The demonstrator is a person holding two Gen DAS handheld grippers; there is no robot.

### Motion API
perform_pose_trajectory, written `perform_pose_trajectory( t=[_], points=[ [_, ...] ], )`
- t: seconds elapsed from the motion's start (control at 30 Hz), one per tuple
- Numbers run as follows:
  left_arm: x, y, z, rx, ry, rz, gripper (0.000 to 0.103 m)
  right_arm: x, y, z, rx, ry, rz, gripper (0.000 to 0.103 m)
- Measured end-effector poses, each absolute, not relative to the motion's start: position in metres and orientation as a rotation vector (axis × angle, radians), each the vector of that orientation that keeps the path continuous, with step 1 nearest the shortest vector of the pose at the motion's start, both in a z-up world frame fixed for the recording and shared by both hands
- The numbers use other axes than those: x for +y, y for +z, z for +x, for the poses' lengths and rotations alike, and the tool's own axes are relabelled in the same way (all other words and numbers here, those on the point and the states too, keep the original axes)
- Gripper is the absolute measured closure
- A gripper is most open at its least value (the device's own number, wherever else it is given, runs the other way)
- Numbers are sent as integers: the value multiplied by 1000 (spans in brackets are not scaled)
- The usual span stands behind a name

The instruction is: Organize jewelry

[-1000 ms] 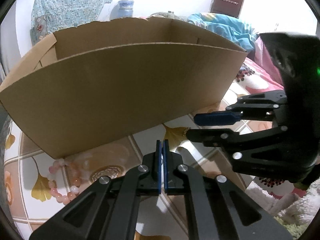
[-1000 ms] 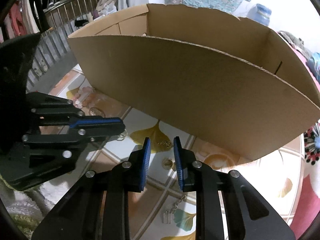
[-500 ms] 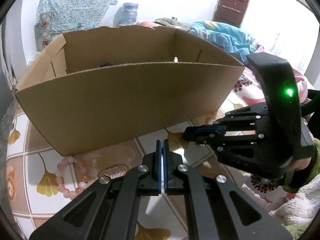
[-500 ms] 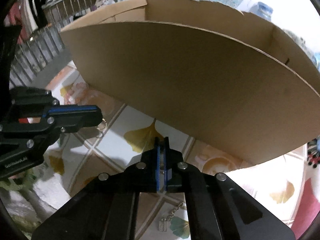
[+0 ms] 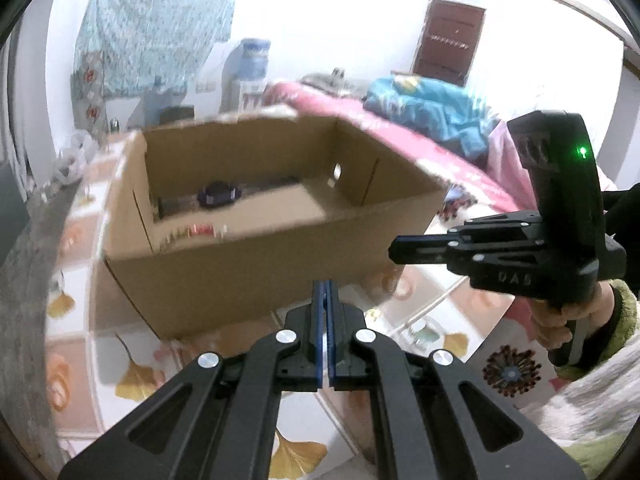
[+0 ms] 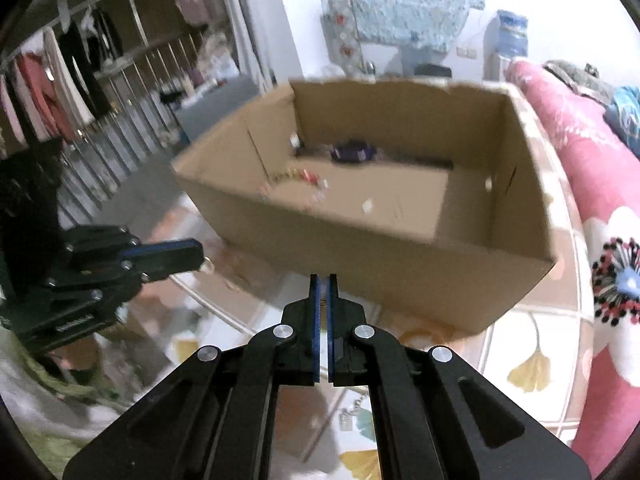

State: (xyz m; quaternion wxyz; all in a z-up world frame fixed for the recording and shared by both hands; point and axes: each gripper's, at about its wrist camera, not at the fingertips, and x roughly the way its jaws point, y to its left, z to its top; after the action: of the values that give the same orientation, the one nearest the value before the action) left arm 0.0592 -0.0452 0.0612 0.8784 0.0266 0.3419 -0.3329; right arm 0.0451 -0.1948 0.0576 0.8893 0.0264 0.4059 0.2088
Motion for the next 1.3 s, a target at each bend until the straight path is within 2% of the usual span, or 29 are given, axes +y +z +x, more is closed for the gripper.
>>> perform_pose_trajectory(
  t=[0.3,0.53,0.63,0.67,0.7,0.77,0.93,1.03,1.1,1.3],
  points=[
    [-41,121,81,596,-774,11,102,-210,123,63,683,503,131,103],
    [-47,128,108,585,-763,10,102,-222,130,73,685,509,150,102],
    [-46,125,111,596,-755,-2,102,-224,115,63,728,545,140,93],
    [-46,123,112,605,-752,-8,102,-224,109,59,748,550,137,79],
    [-47,121,113,610,-751,-11,102,-222,98,54,772,544,128,71],
    [-47,117,113,624,-747,-14,102,-217,78,49,815,523,102,71],
    [-48,113,114,637,-747,-25,102,-193,7,51,963,445,10,73],
    [-47,113,112,639,-748,-26,102,-183,-12,56,987,419,-26,81],
    [-47,113,111,638,-744,-27,102,-178,-21,62,1002,396,-60,90],
    [-41,109,106,640,-733,-43,102,-173,-24,72,991,368,-124,103]
  ],
)
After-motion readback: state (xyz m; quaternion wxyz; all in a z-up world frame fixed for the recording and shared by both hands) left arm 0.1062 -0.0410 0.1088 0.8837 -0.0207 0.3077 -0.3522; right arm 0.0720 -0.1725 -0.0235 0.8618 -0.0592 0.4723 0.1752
